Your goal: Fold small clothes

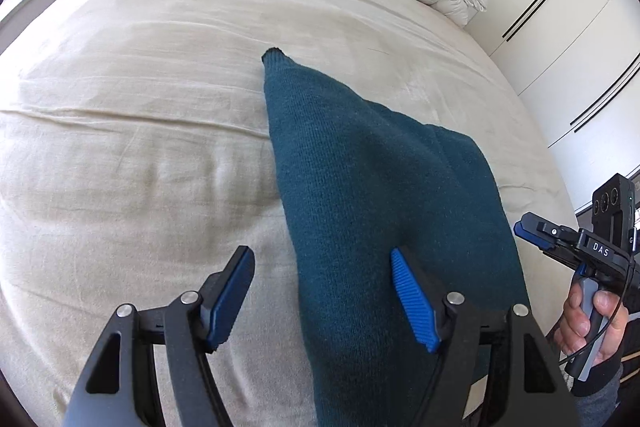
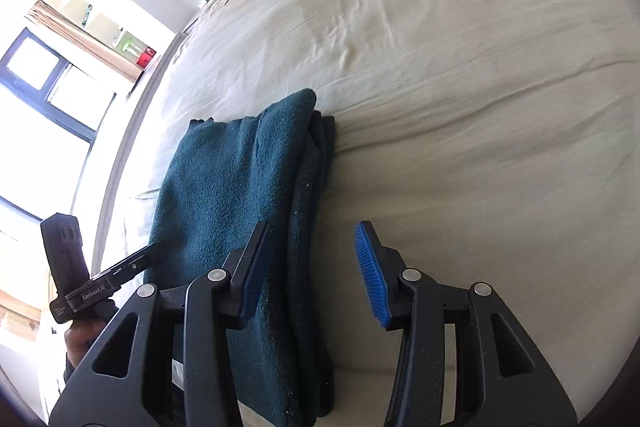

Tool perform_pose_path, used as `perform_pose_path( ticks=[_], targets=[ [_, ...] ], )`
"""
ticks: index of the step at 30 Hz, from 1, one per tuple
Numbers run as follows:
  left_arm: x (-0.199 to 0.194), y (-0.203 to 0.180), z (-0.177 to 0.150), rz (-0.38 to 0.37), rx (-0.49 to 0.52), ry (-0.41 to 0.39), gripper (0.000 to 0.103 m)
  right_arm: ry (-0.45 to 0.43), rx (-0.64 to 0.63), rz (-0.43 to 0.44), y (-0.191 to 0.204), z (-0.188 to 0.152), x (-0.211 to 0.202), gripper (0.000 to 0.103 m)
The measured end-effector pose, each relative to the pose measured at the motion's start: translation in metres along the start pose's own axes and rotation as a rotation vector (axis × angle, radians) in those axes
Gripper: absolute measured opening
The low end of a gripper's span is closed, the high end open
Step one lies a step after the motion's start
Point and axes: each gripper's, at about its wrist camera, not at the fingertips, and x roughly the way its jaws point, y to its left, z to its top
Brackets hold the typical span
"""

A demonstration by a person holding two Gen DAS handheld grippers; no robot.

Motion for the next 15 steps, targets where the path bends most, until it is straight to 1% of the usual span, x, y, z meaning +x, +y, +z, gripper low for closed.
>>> perform_pose_path(
  ticks=[2, 4, 6, 8, 10, 12, 15],
  targets=[
    [-0.015, -0.002, 0.001, 0.007, 0.004, -0.036, 0.073, -0.035, 0.022, 0.008, 0.0, 0.003, -0.015, 0.042],
    [-0.029, -0.008, 0.003, 0.001, 0.013, -0.078, 0.073, -0.061, 0.017, 0.059, 0.008, 0.003, -0.028, 0.043],
    [-0.039, -0.018, 0.002, -0.027, 0.032, -0.121, 0.073, -0.067, -0.008, 0.129, 0.022, 0.0, -0.036, 0.043],
    [-0.042, -0.028, -0.002, -0.063, 0.053, -0.142, 0.073, -0.039, -0.036, 0.211, 0.036, -0.008, -0.034, 0.043],
    [-0.036, -0.036, -0.01, -0.098, 0.084, -0.143, 0.073, 0.003, -0.062, 0.275, 0.049, -0.02, -0.025, 0.043],
    [-0.014, -0.047, -0.012, -0.099, 0.097, -0.105, 0.073, 0.041, -0.066, 0.282, 0.052, -0.031, -0.01, 0.043],
    [-0.004, -0.045, -0.018, -0.087, 0.108, -0.121, 0.073, 0.111, -0.023, 0.283, 0.036, -0.047, 0.018, 0.043]
  ],
)
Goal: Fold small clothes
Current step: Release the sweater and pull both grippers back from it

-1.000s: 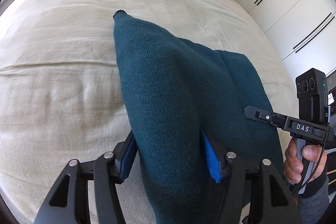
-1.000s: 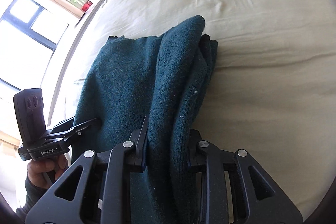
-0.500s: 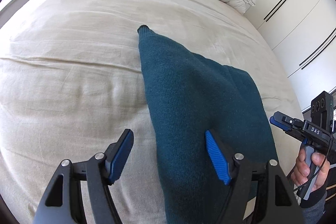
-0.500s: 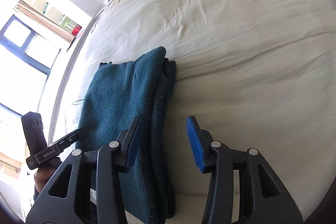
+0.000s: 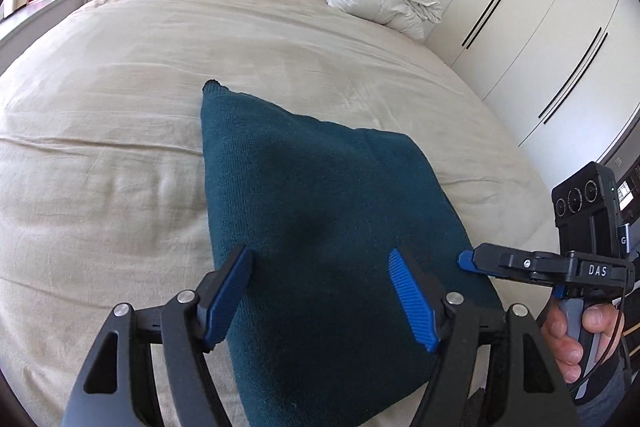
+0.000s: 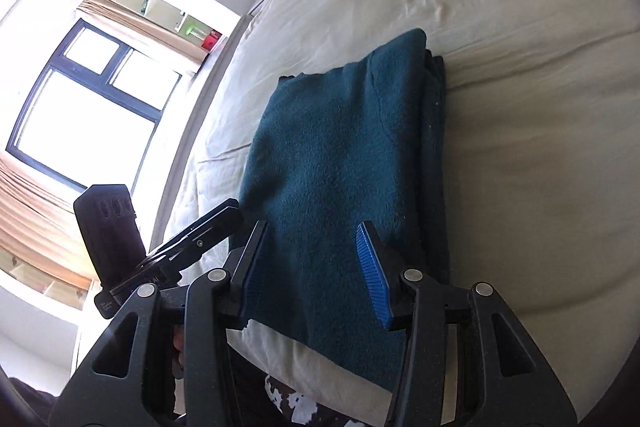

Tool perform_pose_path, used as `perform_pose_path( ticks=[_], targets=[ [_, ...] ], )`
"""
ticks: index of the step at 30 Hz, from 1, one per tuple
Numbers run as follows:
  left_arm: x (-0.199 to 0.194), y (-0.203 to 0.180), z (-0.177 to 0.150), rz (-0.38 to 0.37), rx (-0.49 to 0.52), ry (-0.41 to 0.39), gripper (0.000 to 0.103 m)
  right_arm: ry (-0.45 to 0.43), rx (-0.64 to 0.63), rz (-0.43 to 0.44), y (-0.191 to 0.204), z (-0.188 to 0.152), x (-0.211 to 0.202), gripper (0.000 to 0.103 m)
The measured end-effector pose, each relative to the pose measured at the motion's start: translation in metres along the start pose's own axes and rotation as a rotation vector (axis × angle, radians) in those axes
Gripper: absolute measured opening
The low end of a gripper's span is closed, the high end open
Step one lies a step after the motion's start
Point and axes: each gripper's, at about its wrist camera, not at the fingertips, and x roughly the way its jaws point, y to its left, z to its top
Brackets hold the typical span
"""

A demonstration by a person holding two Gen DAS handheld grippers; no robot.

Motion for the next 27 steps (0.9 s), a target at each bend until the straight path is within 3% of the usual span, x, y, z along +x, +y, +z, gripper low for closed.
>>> perform_pose_path(
  ticks=[2, 5, 7, 10, 12, 14, 16, 20, 22, 23, 24, 27],
  targets=[
    [0.001, 0.005, 0.0, -0.024, -0.009, -0.01, 0.073, 0.022, 0.039, -0.012, -0.022, -0.007, 0.013, 0.041],
    [0.003, 0.011, -0.002, -0.012, -0.008, -0.011, 0.073, -0.017, 0.081, 0.102, -0.042, -0.015, 0.016, 0.041],
    [0.0, 0.012, -0.004, -0.004, -0.009, -0.019, 0.073, -0.034, 0.09, 0.115, -0.041, -0.016, 0.011, 0.041],
    [-0.014, 0.009, -0.007, 0.015, -0.007, -0.062, 0.073, -0.081, 0.015, 0.052, -0.022, -0.016, -0.004, 0.045],
    [-0.027, -0.001, -0.008, 0.076, 0.036, -0.122, 0.073, -0.124, -0.039, -0.022, -0.007, -0.015, -0.017, 0.048],
    [-0.046, -0.015, -0.008, 0.141, 0.093, -0.208, 0.084, -0.181, -0.094, -0.093, 0.009, -0.013, -0.035, 0.049],
    [-0.07, -0.031, -0.008, 0.222, 0.154, -0.332, 0.103, -0.261, -0.156, -0.163, 0.028, -0.012, -0.055, 0.058],
    [-0.121, -0.061, -0.009, 0.376, 0.264, -0.588, 0.103, -0.475, -0.301, -0.324, 0.075, -0.016, -0.096, 0.073],
    [-0.147, -0.074, -0.006, 0.447, 0.28, -0.699, 0.103, -0.603, -0.378, -0.397, 0.101, -0.022, -0.116, 0.091],
    [-0.16, -0.08, -0.006, 0.478, 0.277, -0.747, 0.103, -0.675, -0.417, -0.433, 0.114, -0.027, -0.126, 0.096],
    [-0.172, -0.085, -0.006, 0.488, 0.273, -0.785, 0.103, -0.756, -0.457, -0.465, 0.126, -0.03, -0.138, 0.102],
    [-0.201, -0.095, 0.002, 0.451, 0.27, -0.825, 0.103, -0.98, -0.57, -0.517, 0.159, -0.049, -0.166, 0.103]
  ],
)
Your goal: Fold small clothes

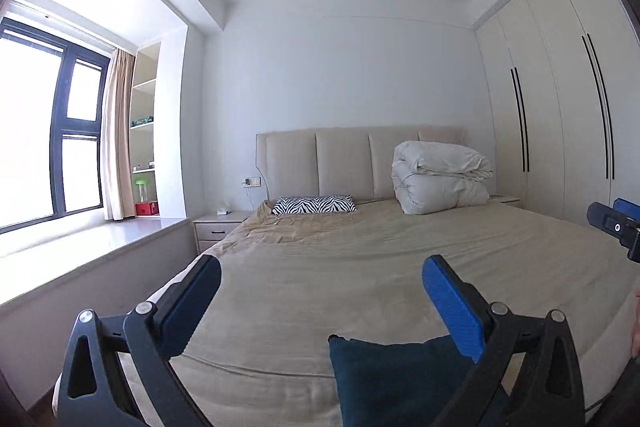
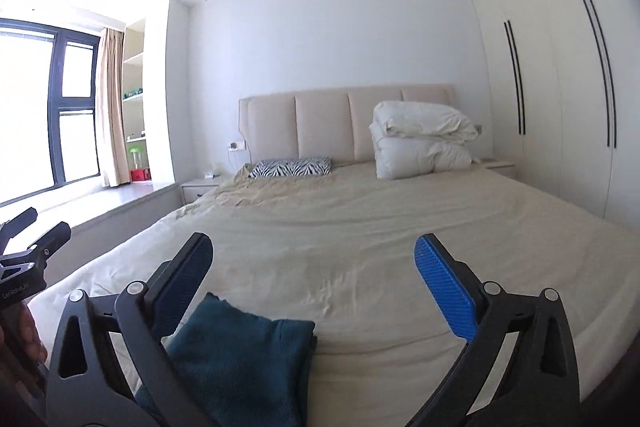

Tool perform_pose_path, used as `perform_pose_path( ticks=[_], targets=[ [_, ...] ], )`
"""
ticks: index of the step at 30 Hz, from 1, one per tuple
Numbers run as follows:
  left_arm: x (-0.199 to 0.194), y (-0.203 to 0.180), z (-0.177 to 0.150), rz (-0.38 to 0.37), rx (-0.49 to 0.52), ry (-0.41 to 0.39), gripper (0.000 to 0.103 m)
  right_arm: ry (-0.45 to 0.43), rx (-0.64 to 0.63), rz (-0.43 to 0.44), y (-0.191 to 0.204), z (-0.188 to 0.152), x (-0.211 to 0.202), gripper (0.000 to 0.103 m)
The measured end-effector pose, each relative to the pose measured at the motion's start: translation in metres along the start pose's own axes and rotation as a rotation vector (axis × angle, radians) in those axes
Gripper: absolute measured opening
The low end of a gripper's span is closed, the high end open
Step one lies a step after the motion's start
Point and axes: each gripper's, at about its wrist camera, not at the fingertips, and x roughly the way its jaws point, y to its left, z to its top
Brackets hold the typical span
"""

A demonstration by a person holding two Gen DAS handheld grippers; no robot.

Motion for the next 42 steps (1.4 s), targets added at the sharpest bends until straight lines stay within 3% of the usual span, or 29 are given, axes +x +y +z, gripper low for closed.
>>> perform_pose_path(
  ticks=[2, 7, 9, 12, 16, 21, 24, 32, 42],
  targets=[
    [-0.007, 0.004, 0.01, 0.005, -0.015, -0.02, 0.103, -0.055, -0.029, -0.01, 0.003, 0.017, -0.014, 0.103],
    [-0.009, -0.005, 0.018, -0.003, 0.105, -0.004, 0.103, 0.0, -0.011, 0.067, 0.001, 0.041, -0.023, 0.103],
    [0.002, -0.007, 0.009, -0.015, 0.096, 0.077, 0.103, 0.036, -0.024, 0.045, 0.006, 0.039, -0.021, 0.103],
    [0.026, -0.008, -0.012, -0.048, 0.036, 0.269, 0.103, 0.195, -0.061, -0.017, 0.013, 0.019, -0.001, 0.103],
    [0.044, -0.009, -0.046, -0.015, -0.031, 0.453, 0.103, 0.383, -0.026, -0.053, 0.011, -0.028, 0.021, 0.103],
    [0.062, -0.019, -0.093, 0.017, 0.009, 0.625, 0.103, 0.544, 0.049, -0.103, 0.001, -0.078, 0.046, 0.103],
    [0.068, -0.019, -0.117, 0.014, -0.031, 0.704, 0.103, 0.618, 0.041, -0.15, -0.002, -0.103, 0.06, 0.103],
    [0.072, -0.019, -0.142, 0.001, -0.069, 0.779, 0.103, 0.709, 0.031, -0.141, 0.005, -0.14, 0.072, 0.103],
    [0.072, -0.012, -0.144, -0.004, -0.09, 0.78, 0.103, 0.717, -0.011, -0.134, 0.02, -0.128, 0.064, 0.103]
  ],
)
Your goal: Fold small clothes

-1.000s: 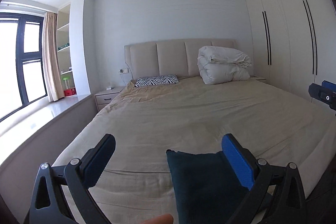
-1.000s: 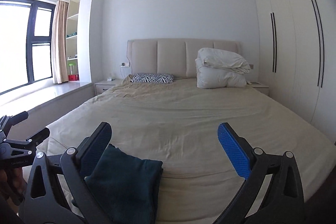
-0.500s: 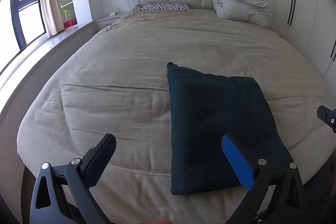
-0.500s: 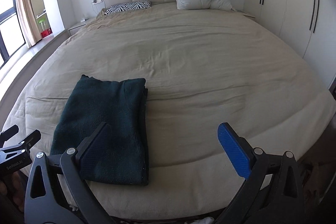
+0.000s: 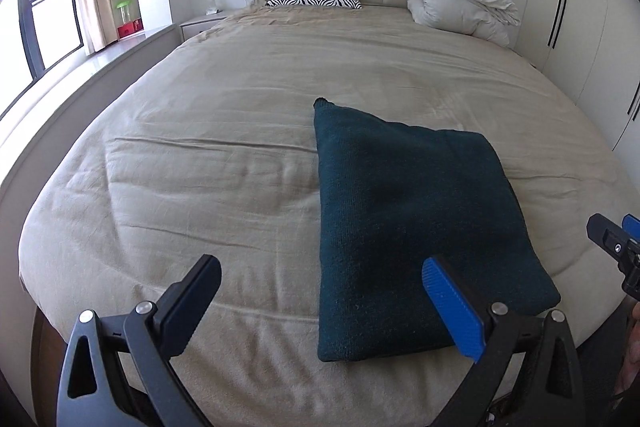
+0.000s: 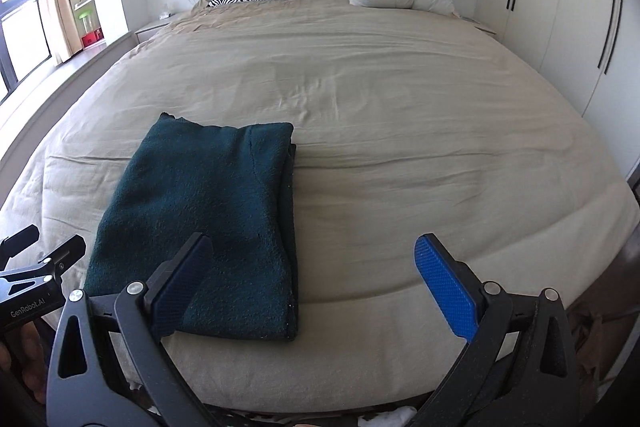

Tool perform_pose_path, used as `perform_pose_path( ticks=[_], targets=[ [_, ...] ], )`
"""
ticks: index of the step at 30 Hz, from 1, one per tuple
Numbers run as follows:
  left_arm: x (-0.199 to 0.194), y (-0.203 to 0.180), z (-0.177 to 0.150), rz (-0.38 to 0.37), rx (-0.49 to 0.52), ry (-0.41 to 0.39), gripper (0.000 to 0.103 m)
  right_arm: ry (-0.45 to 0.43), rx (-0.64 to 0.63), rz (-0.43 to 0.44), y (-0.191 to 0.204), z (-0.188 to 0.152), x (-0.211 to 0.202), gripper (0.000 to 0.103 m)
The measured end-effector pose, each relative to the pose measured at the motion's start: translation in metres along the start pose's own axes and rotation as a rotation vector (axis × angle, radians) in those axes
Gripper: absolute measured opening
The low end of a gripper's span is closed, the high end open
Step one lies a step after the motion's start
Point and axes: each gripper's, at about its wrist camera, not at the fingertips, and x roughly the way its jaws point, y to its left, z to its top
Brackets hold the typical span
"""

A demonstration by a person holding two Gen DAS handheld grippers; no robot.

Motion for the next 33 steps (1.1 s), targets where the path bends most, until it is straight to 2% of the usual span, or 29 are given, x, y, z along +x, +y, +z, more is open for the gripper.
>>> perform_pose_path(
  ticks=[33],
  targets=[
    [-0.003, 0.0, -0.001, -0.005, -0.01, -0.005, 0.103, 0.005, -0.034, -0.009, 0.011, -0.006, -0.005, 0.103]
  ],
)
